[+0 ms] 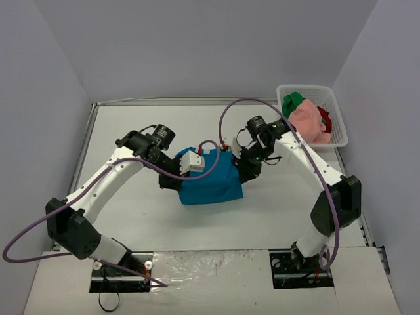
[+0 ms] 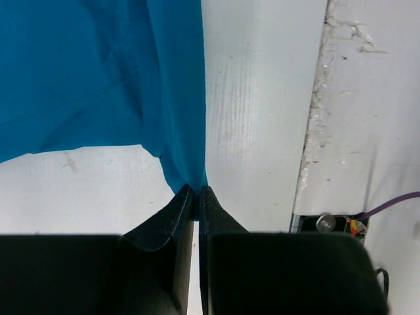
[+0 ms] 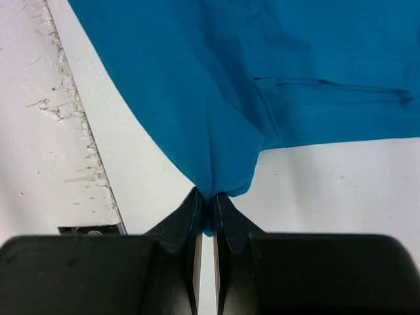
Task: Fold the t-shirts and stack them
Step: Fold the long partially folded tshirt into a neat square
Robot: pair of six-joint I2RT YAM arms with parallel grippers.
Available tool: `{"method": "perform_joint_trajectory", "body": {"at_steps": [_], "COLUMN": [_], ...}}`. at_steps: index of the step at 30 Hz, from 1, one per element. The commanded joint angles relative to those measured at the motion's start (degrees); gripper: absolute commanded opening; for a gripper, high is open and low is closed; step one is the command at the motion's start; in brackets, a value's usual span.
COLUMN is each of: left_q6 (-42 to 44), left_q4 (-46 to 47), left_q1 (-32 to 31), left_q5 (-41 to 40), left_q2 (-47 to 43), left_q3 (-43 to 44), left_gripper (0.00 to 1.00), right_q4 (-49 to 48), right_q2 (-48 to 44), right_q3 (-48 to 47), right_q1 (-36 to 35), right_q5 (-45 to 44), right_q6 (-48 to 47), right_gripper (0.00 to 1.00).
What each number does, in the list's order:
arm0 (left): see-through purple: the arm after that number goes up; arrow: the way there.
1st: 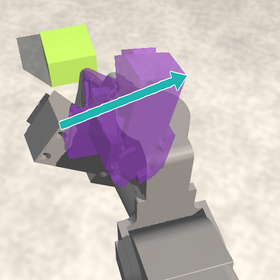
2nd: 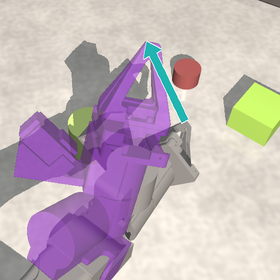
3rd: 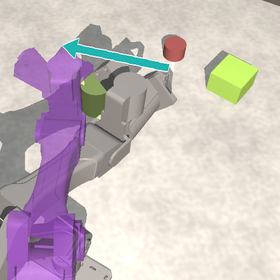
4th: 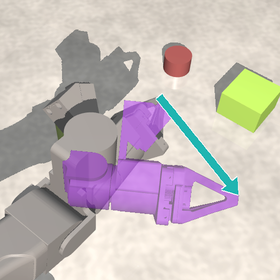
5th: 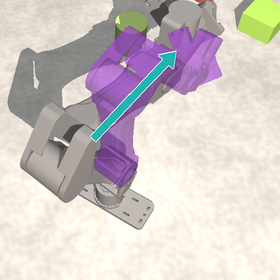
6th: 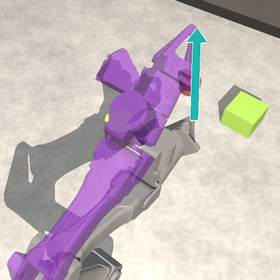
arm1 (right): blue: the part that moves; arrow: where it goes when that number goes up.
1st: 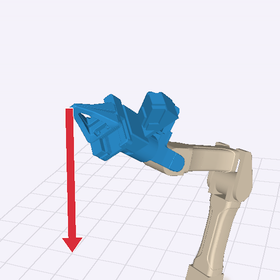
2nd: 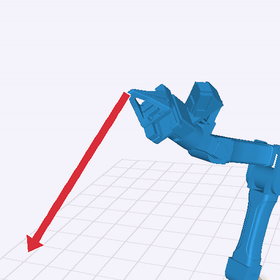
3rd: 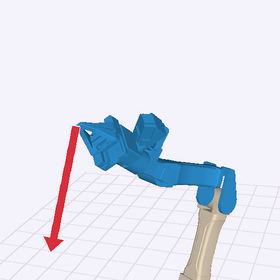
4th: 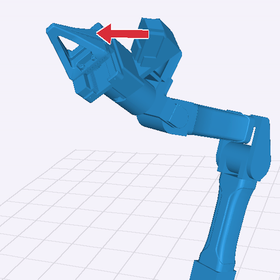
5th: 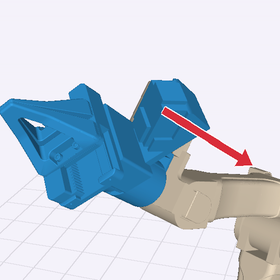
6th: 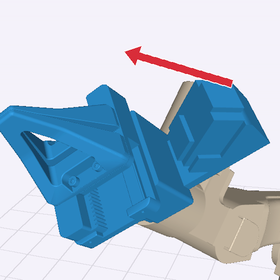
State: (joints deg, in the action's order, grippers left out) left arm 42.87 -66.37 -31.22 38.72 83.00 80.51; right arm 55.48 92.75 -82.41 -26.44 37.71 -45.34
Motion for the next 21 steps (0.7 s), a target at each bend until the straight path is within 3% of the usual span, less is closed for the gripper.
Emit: {"method": "perform_joint_trajectory", "body": {"at_steps": [1, 21], "left_q6": [-0.5, 2.7], "left_q4": [1.2, 1.9], "left_q1": [1.1, 8.5], "left_q5": [-2.2, -4.1], "left_q2": [-0.3, 10.2], "left_q3": [3.5, 12.7], "left_gripper": [0.02, 0.02], "right_q4": [3.0, 3.1], "right_q2": [1.9, 16.3], "right_q3": [-4.1, -20.9], "right_q1": [0.8, 5.0], "right_q5": [-1.1, -1.1], "right_q6": [-1.4, -3.6], "right_gripper": [0.0, 0.0]}}
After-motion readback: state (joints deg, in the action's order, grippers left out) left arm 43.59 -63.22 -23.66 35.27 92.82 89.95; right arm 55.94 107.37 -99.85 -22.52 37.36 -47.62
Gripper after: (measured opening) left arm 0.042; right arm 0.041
